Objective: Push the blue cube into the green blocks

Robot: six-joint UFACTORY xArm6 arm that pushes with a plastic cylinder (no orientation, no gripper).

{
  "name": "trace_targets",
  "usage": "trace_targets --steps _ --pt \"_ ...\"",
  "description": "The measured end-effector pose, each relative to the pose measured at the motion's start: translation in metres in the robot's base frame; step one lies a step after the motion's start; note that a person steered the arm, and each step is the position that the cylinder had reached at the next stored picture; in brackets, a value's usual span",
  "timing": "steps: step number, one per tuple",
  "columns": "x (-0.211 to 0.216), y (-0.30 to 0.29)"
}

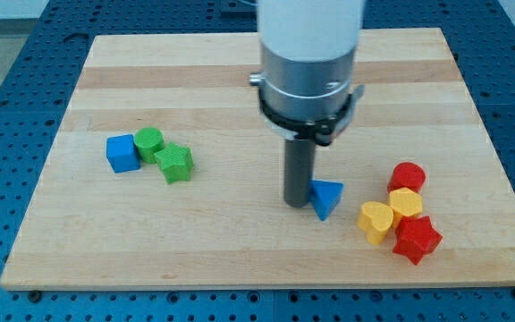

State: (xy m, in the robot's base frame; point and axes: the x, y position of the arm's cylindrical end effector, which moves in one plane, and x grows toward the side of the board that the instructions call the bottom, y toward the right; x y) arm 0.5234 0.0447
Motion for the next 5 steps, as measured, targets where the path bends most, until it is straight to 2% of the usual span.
trace_targets --steps 1,2,3,5 --pt "0.000 0.044" --pt "0.000 0.060" --pt "-0.007 0.029" --pt "-0.078 -0.057"
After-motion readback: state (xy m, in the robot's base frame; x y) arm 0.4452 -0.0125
